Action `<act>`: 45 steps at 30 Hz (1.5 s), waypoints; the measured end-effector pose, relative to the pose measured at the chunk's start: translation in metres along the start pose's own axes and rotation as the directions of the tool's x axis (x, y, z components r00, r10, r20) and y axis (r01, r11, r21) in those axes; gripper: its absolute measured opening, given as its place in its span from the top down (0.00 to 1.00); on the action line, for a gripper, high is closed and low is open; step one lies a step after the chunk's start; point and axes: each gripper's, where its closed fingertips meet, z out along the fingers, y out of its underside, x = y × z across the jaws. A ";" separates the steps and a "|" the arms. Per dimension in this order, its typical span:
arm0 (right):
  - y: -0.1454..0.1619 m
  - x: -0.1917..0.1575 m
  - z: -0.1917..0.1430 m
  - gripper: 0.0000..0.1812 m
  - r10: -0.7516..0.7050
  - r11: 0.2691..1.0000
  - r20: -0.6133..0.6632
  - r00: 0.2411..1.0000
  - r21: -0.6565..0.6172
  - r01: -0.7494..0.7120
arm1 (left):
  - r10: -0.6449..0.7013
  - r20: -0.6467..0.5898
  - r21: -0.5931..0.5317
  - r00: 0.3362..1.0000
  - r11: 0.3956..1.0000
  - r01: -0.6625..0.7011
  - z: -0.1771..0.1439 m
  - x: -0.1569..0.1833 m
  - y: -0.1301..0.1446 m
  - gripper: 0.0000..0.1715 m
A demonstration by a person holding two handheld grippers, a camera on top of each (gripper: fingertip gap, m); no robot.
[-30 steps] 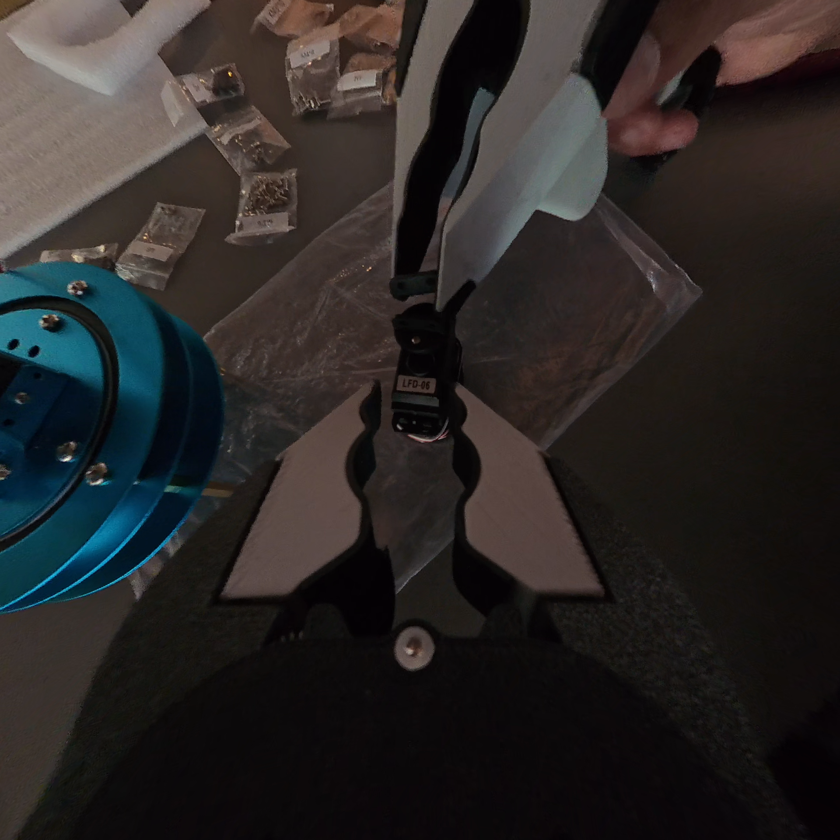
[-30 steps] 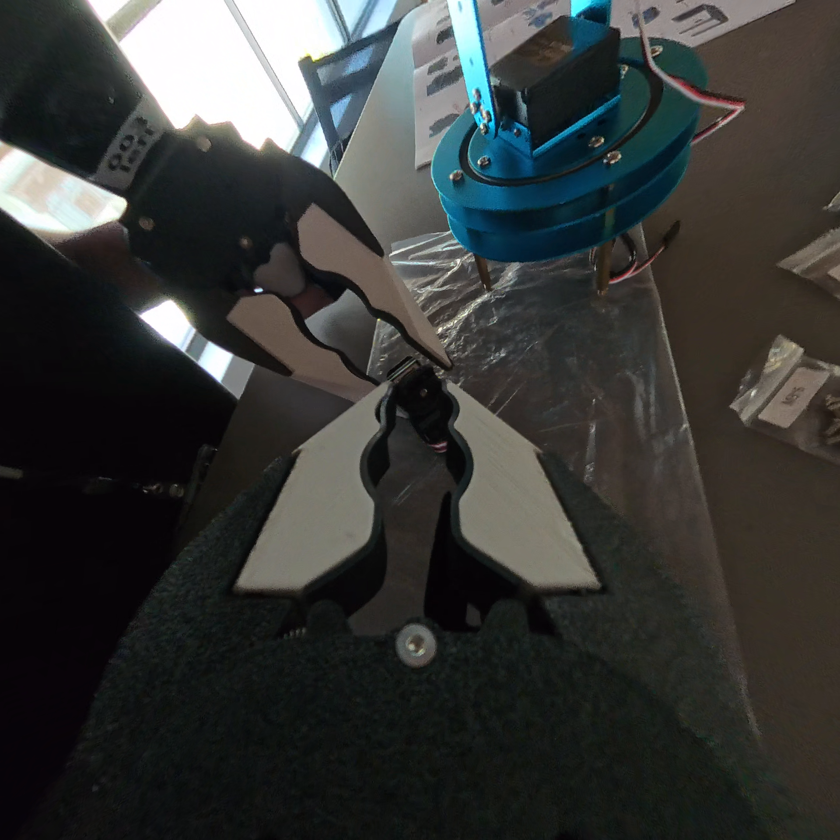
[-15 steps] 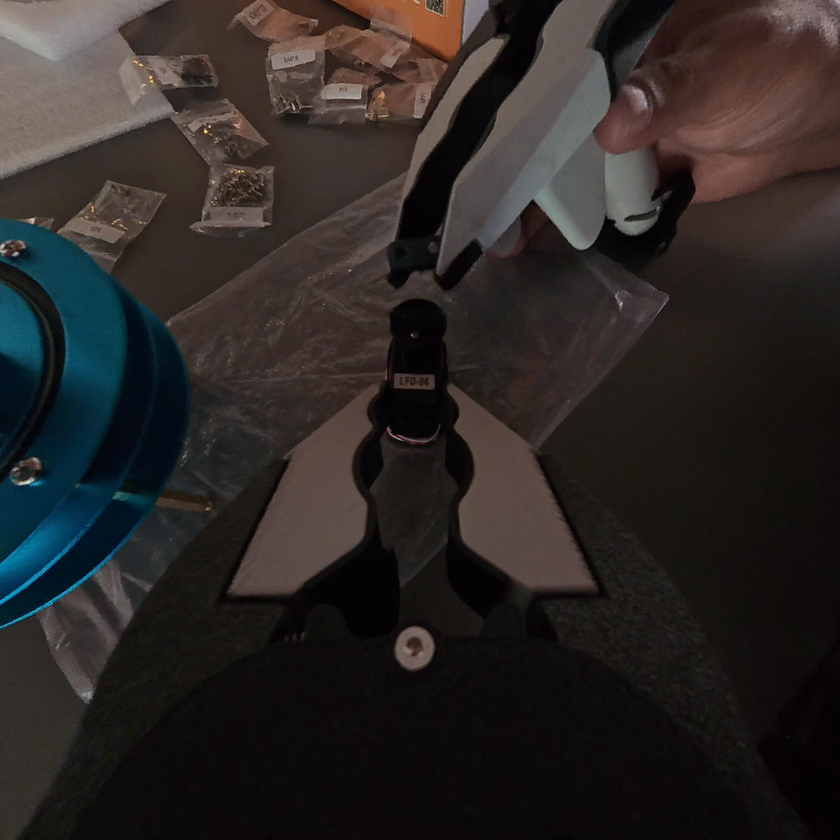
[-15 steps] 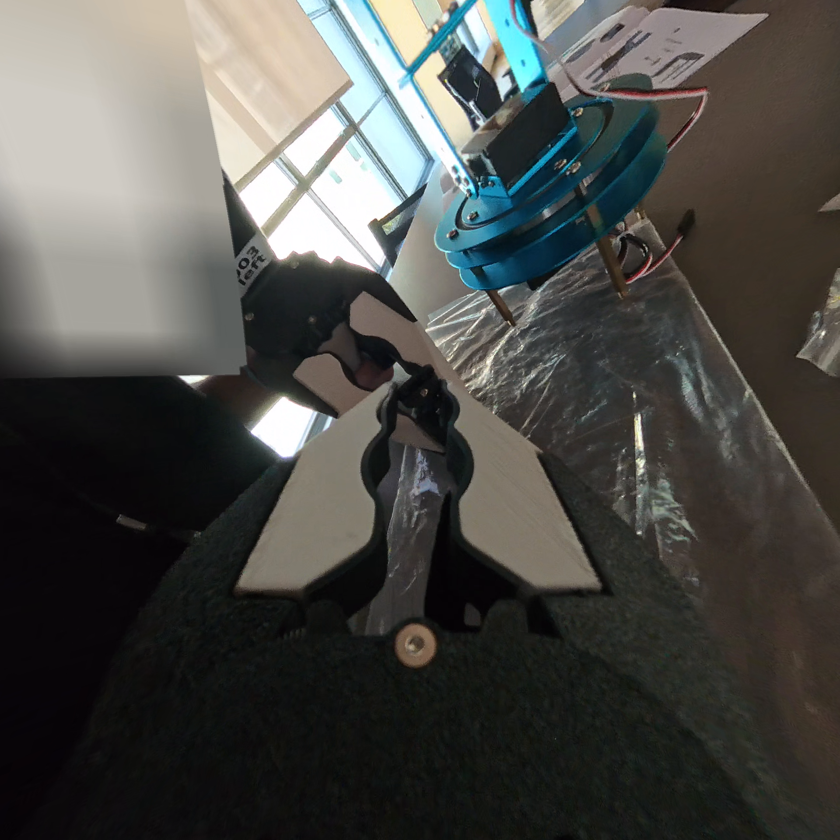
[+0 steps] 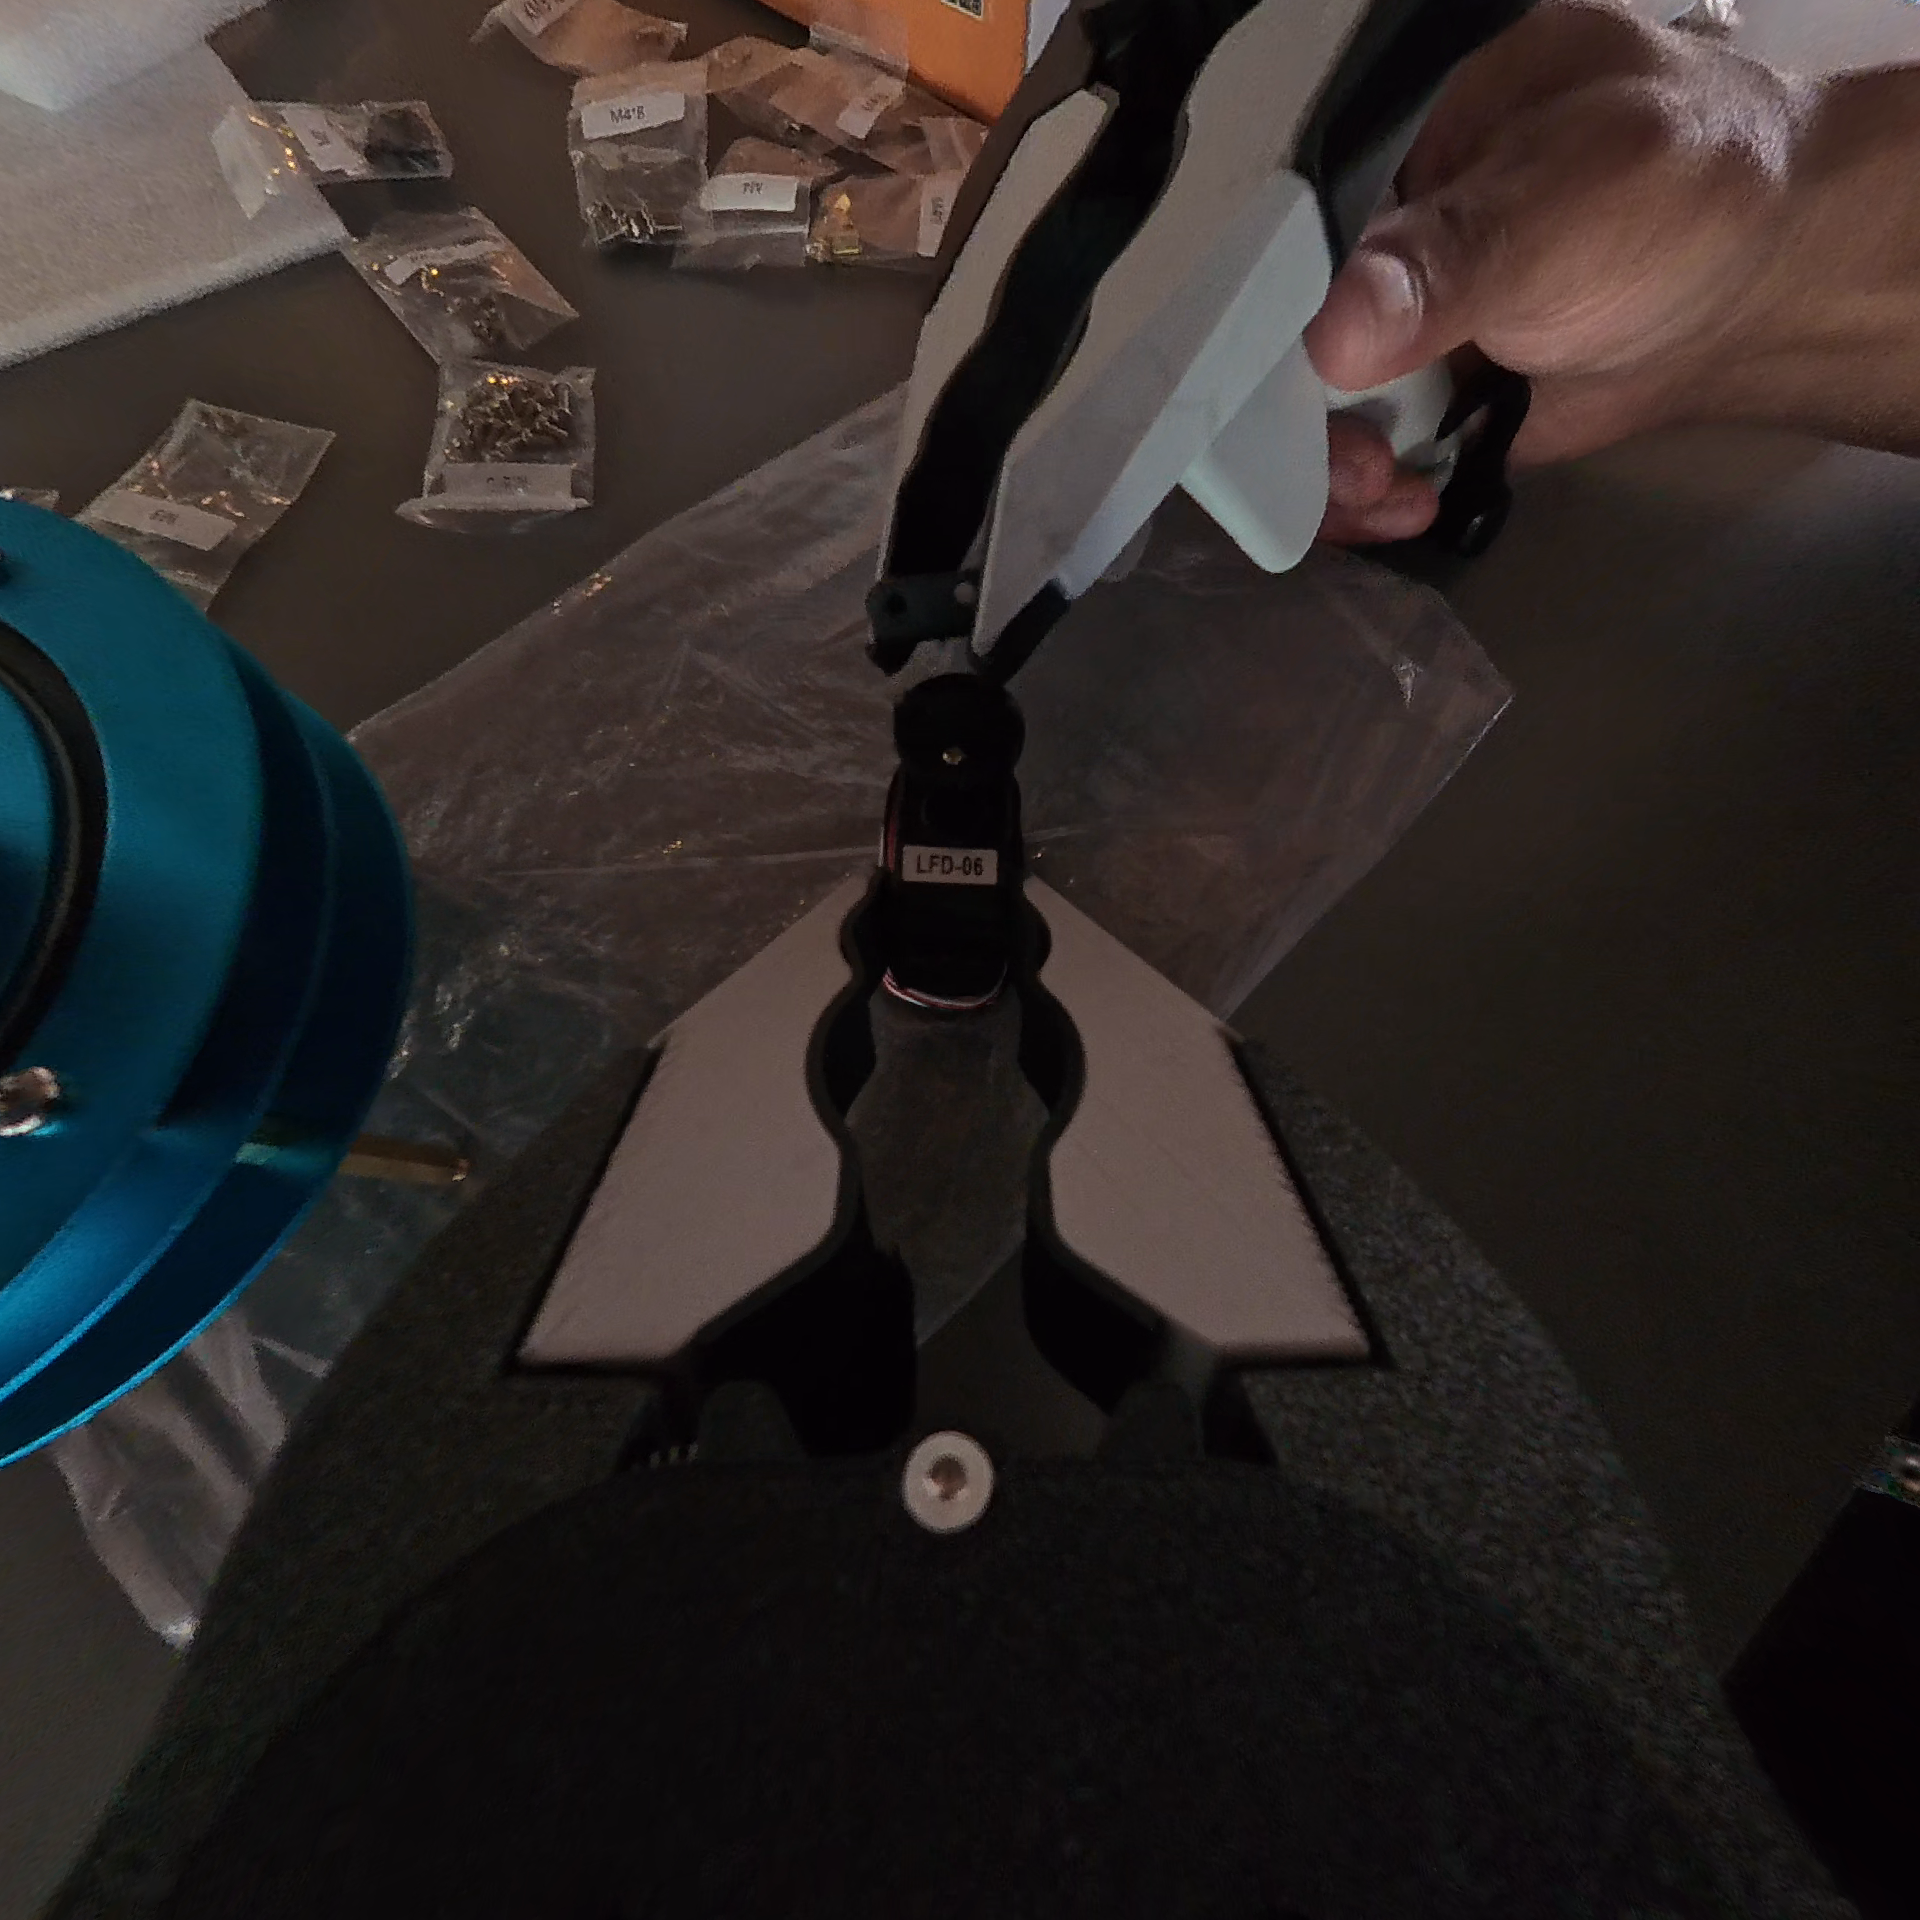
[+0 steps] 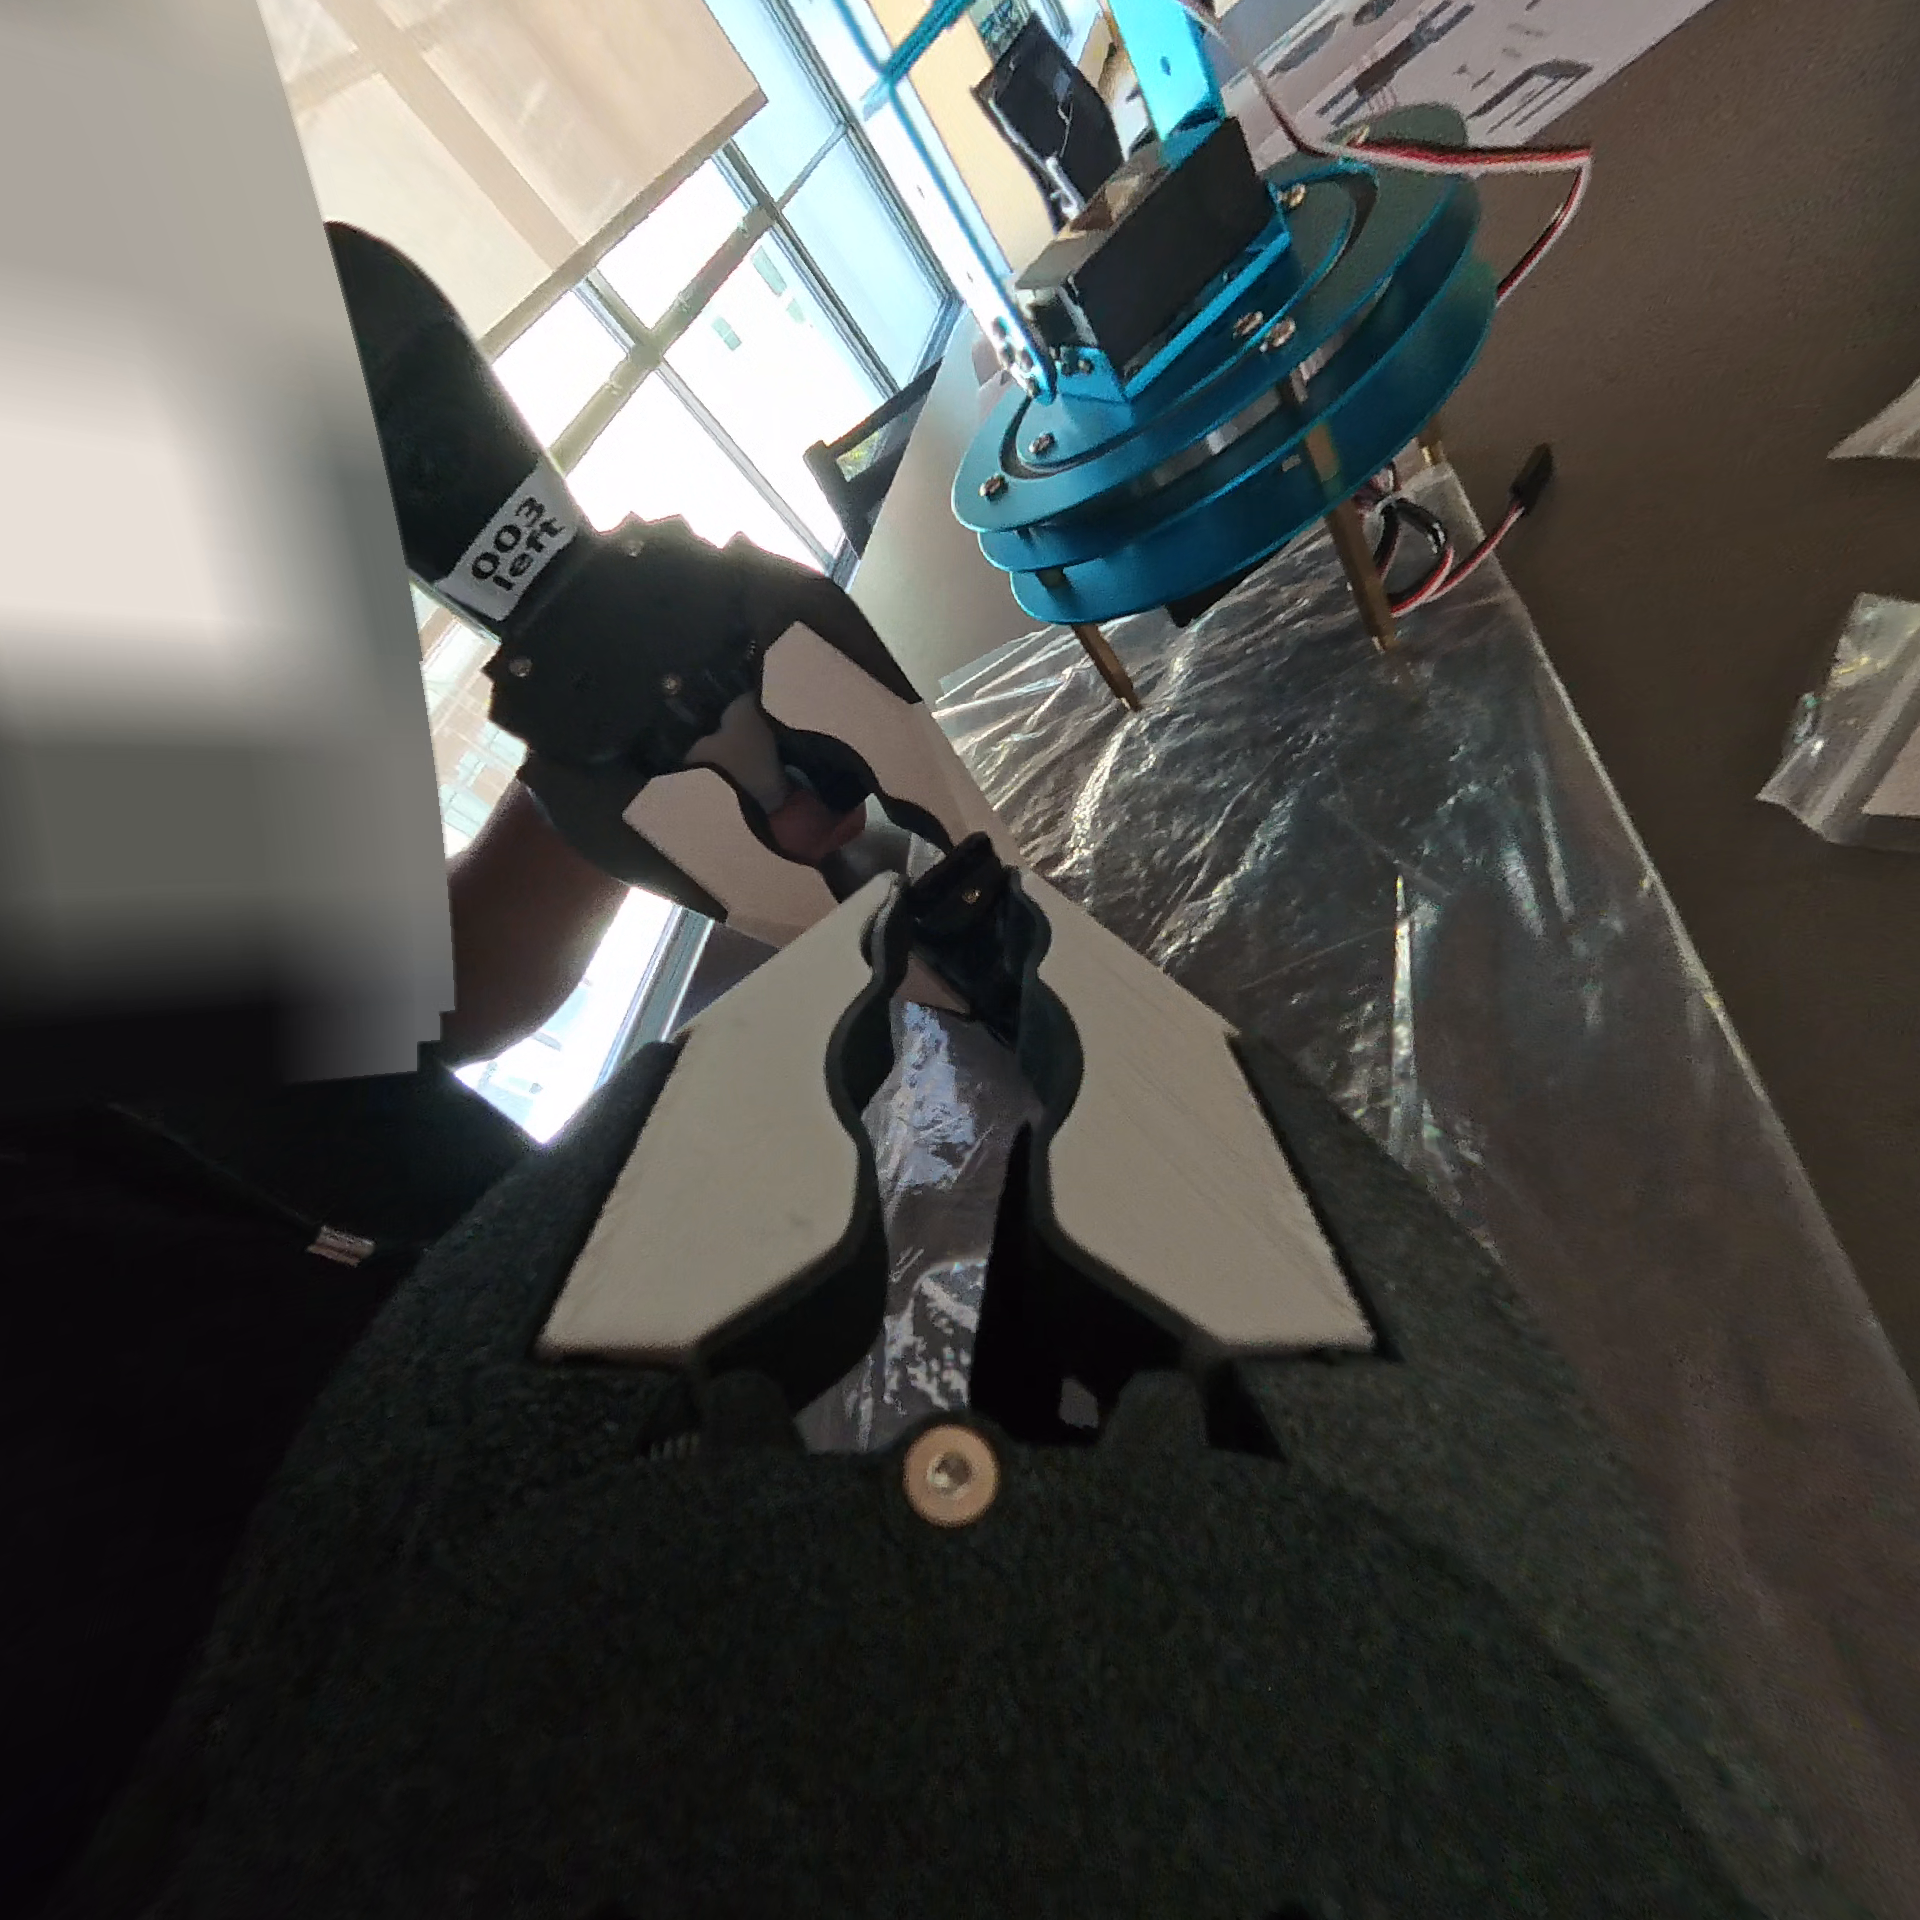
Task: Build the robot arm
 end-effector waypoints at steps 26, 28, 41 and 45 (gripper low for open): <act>-0.020 -0.033 -0.013 0.90 -0.049 0.991 0.051 0.997 0.127 0.042 | 0.232 0.371 0.290 0.899 0.891 -0.350 -0.031 0.020 -0.062 0.75; -0.016 -0.041 -0.011 0.90 -0.105 0.991 0.050 0.993 0.090 0.100 | 0.239 0.409 0.301 0.881 0.876 -0.377 -0.033 0.022 -0.068 0.76; 0.012 -0.049 -0.005 0.90 -0.131 0.986 0.057 0.990 -0.094 0.136 | 0.486 0.562 0.152 0.669 0.735 -0.661 -0.034 0.030 -0.060 0.84; 0.022 -0.051 -0.004 0.90 -0.139 0.977 0.076 0.987 -0.154 0.149 | 0.654 0.569 -0.001 0.499 0.608 -0.794 -0.031 0.035 -0.052 0.87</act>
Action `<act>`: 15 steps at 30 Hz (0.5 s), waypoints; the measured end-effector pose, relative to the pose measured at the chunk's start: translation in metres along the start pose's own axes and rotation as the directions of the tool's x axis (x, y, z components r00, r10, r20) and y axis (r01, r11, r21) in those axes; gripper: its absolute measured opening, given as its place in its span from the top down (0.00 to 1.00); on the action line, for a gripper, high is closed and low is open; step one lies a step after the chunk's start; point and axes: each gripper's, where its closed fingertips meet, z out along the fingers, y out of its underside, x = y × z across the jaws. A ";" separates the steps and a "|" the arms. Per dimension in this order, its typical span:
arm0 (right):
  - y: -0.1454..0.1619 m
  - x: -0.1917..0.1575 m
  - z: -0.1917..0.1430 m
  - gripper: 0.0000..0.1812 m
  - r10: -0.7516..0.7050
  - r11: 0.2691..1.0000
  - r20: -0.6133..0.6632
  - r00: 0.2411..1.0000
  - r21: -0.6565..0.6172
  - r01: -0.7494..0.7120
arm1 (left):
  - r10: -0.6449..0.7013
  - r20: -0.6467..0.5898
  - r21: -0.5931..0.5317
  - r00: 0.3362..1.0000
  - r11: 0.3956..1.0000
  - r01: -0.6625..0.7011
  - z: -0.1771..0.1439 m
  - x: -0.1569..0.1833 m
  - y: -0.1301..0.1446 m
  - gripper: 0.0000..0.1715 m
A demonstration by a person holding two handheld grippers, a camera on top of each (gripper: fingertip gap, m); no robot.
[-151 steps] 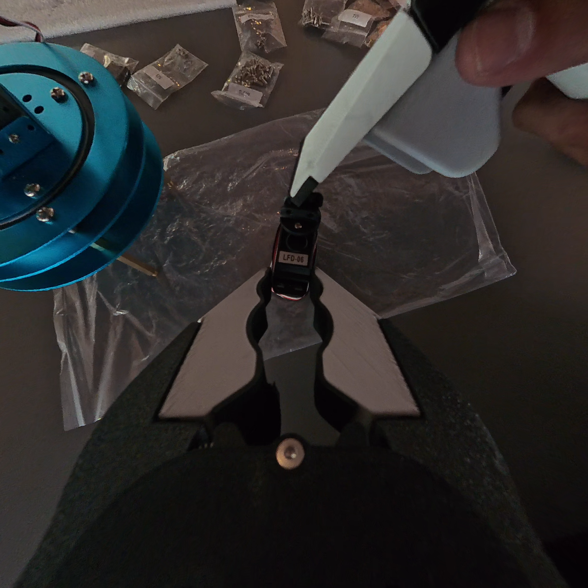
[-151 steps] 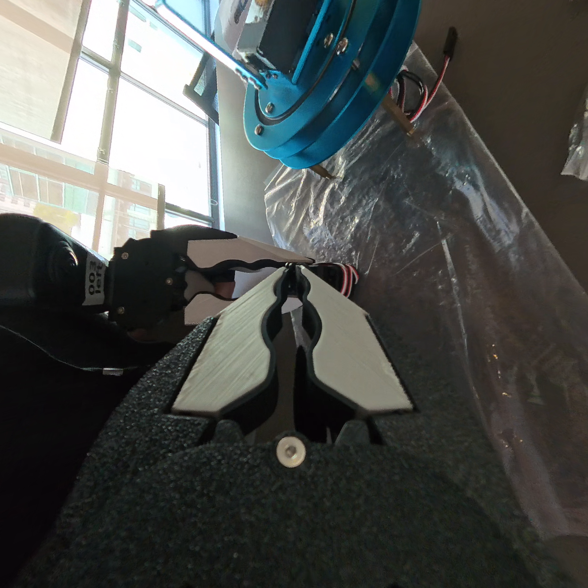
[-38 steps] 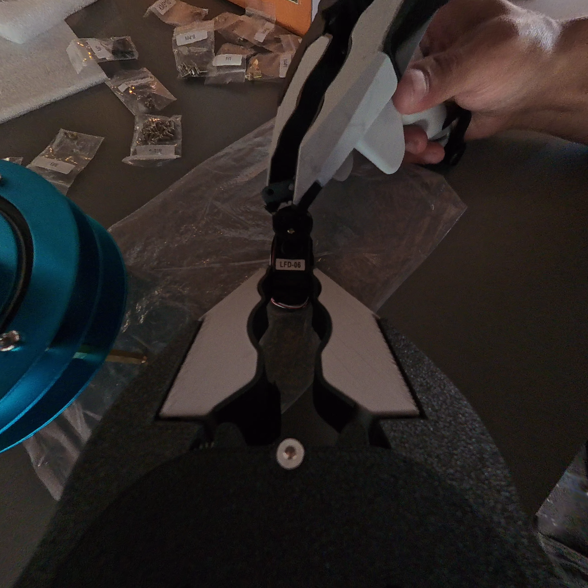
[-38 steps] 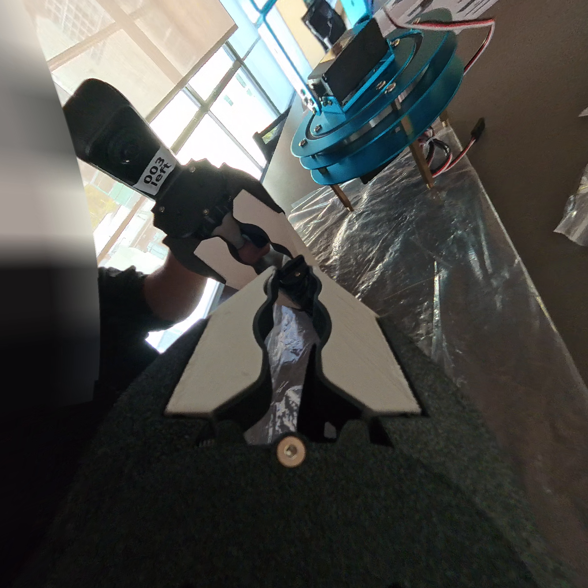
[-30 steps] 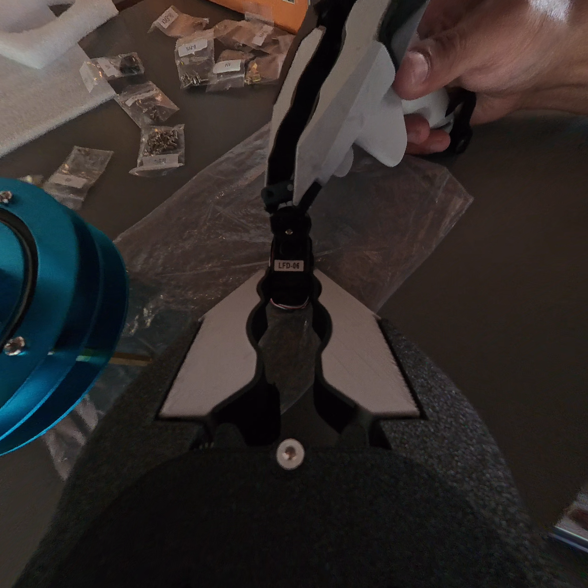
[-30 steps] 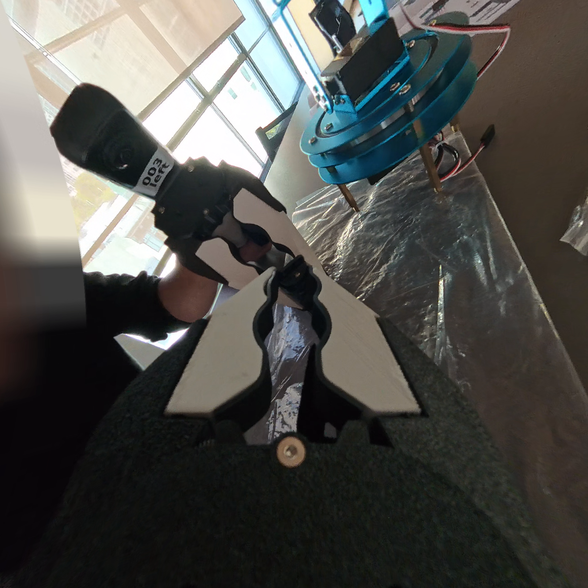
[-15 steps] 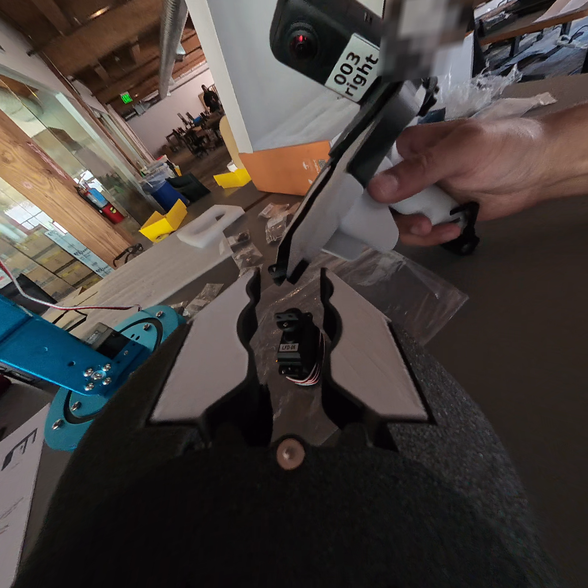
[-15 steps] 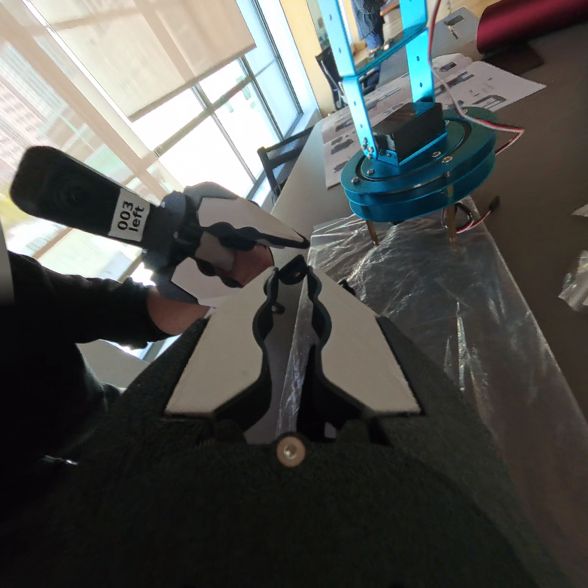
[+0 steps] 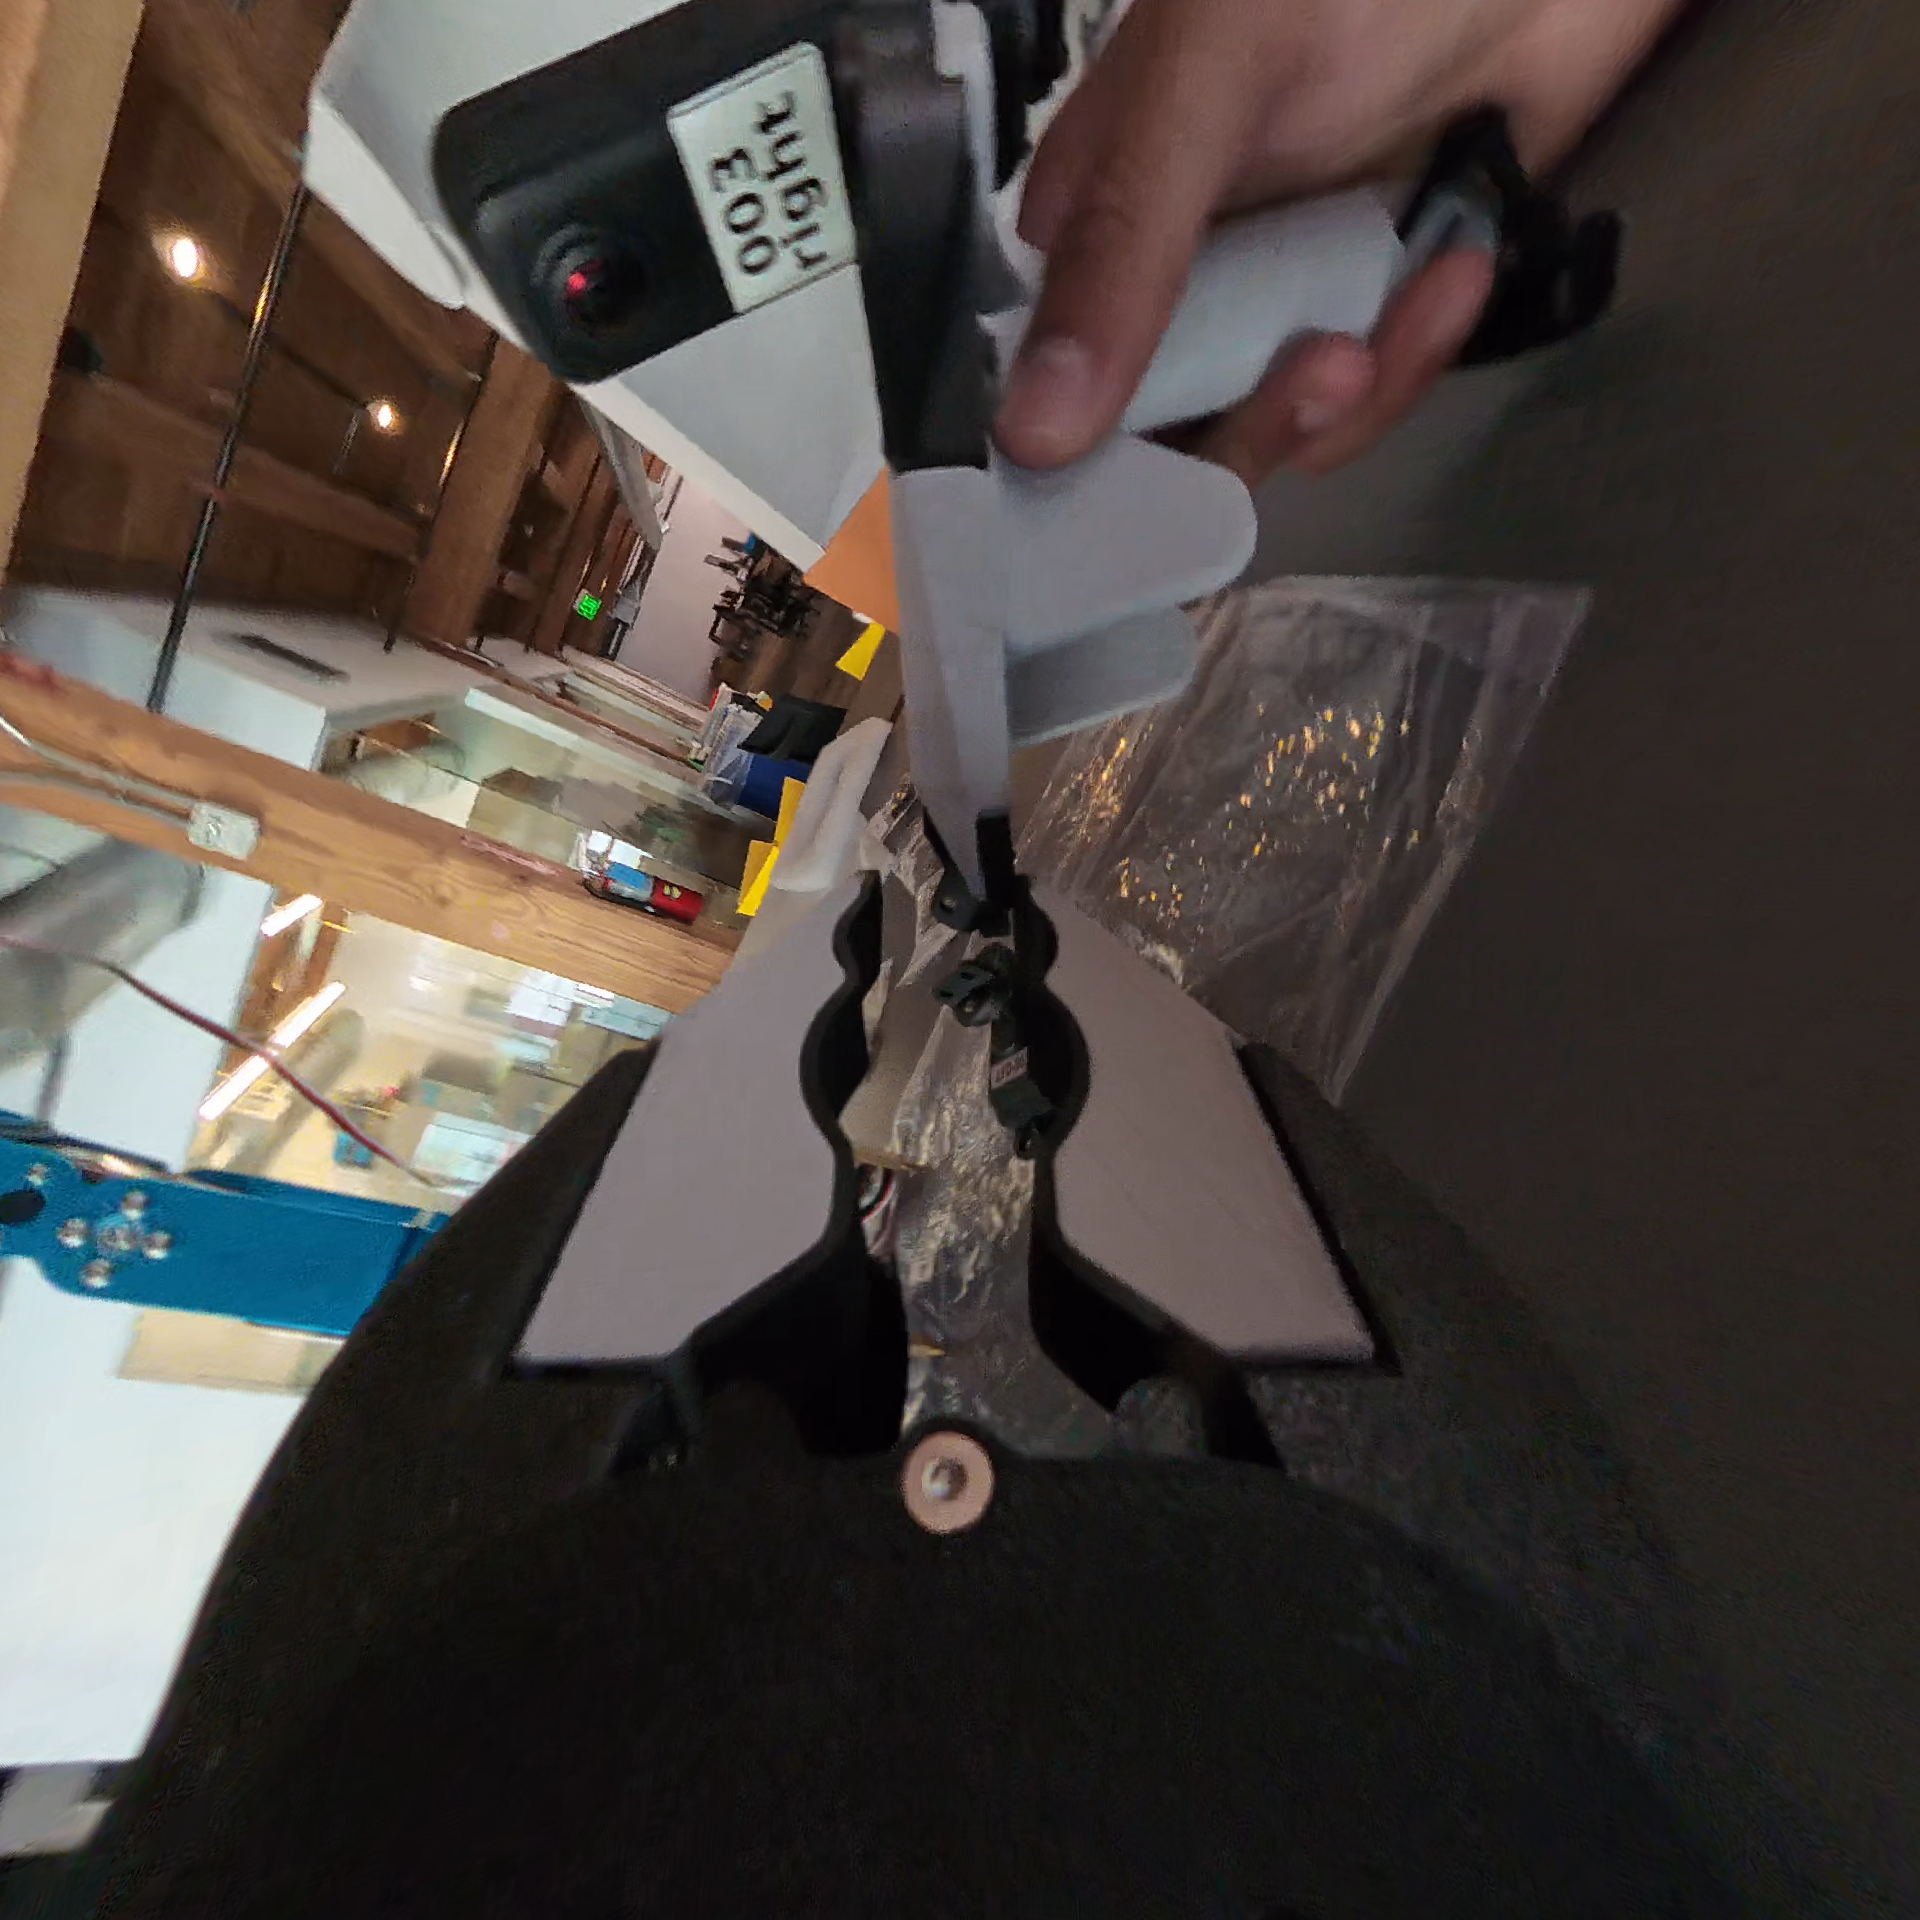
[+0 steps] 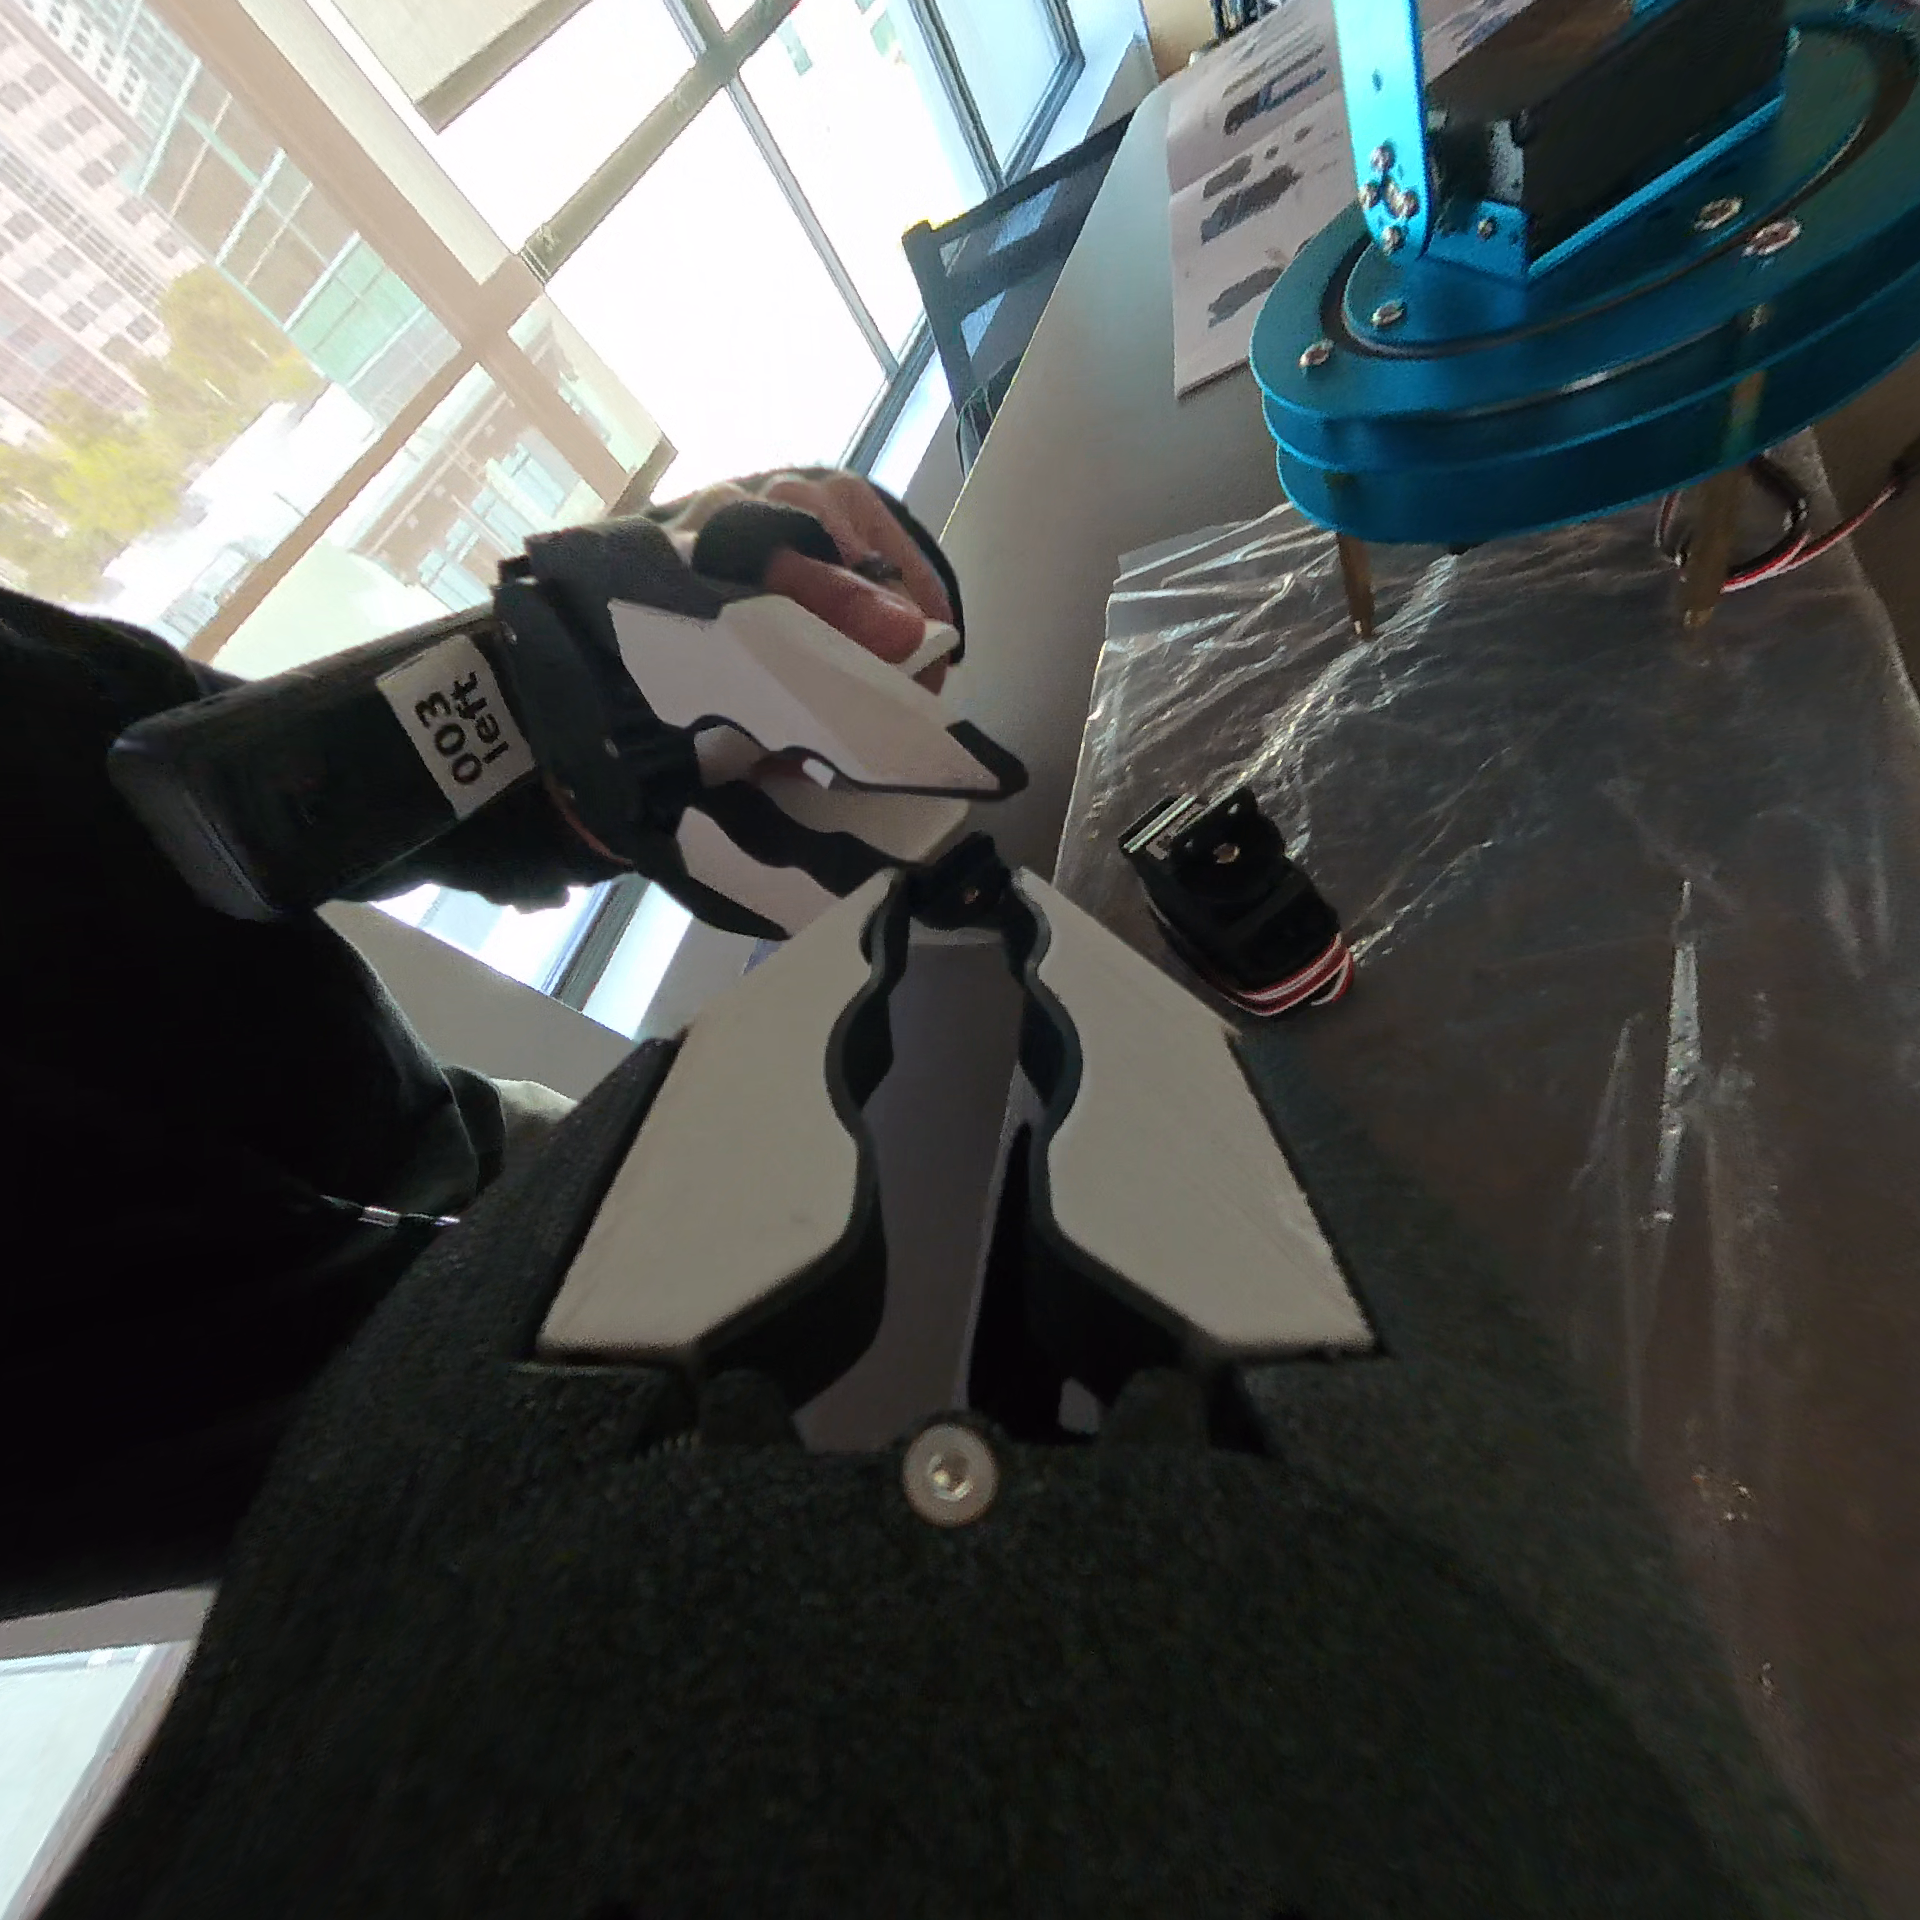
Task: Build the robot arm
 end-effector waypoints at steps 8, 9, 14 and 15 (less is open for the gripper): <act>0.002 -0.004 -0.002 0.90 -0.027 1.000 0.018 0.999 -0.012 0.027 | 0.210 -0.012 0.029 0.978 0.977 -0.210 -0.003 0.006 -0.005 0.92; 0.000 -0.005 -0.002 0.90 -0.036 0.999 0.026 0.999 -0.002 0.036 | 0.213 -0.012 0.037 0.977 0.977 -0.212 -0.004 0.005 -0.006 0.92; -0.010 -0.017 -0.008 0.89 -0.065 0.994 0.109 0.992 0.090 0.055 | 0.160 0.003 0.099 0.987 0.982 -0.159 -0.010 -0.006 -0.015 0.93; -0.012 -0.018 -0.008 0.89 -0.072 0.993 0.120 0.990 0.104 0.060 | 0.153 0.007 0.109 0.988 0.982 -0.153 -0.011 -0.008 -0.017 0.93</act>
